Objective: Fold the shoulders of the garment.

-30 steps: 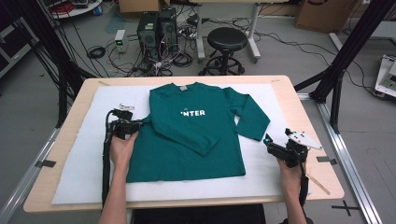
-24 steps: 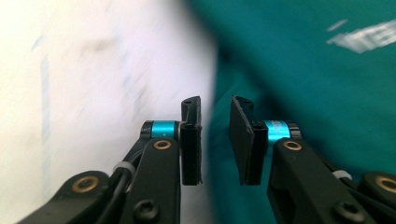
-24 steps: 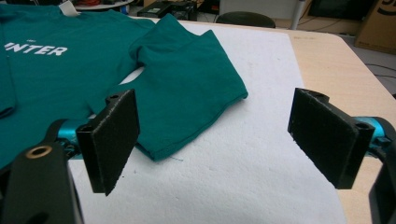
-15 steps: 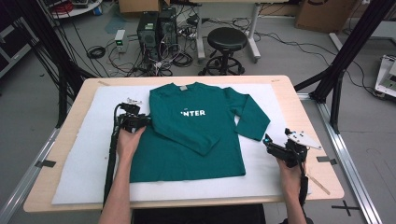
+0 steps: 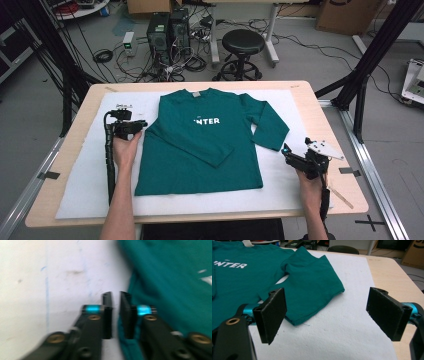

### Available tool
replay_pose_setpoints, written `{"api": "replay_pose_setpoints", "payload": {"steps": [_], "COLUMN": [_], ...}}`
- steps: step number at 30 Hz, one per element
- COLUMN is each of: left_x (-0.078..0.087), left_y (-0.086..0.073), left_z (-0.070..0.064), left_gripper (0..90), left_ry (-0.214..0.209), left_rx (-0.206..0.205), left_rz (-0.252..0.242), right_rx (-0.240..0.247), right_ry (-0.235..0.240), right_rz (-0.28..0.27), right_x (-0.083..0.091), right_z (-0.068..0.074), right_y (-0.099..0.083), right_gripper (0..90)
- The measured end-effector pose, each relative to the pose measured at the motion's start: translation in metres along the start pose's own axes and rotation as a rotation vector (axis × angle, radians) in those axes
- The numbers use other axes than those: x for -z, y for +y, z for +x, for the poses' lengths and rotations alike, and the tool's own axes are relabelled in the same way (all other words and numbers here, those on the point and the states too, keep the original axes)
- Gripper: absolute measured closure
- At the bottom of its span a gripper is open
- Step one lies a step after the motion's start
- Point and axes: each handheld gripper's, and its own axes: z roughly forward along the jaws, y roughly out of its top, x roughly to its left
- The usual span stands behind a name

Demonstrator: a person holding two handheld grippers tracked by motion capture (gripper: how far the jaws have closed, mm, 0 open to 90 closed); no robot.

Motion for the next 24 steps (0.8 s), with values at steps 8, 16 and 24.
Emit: {"api": "replay_pose_setpoints", "payload": {"steps": [8, 16, 24], "left_x": [-0.032, -0.037, -0.023], "left_y": [0.008, 0.007, 0.011], "left_z": [-0.014, 0.000, 0.011], "left_gripper": [69.2, 86.8, 73.3], "left_ry": [-0.010, 0.025, -0.020], "left_rx": [-0.079, -0.002, 0.066], "left_rz": [0.074, 0.073, 0.009], "right_rx": [0.010, 0.009, 0.009], "right_ry": [-0.003, -0.005, -0.006], "right_rz": [0.002, 0.003, 0.007], "right_x": [0.000, 0.000, -0.001], "right_z": [0.001, 0.001, 0.001], "right_y": [0.000, 0.000, 0.000], "right_gripper": [17.0, 17.0, 17.0]}}
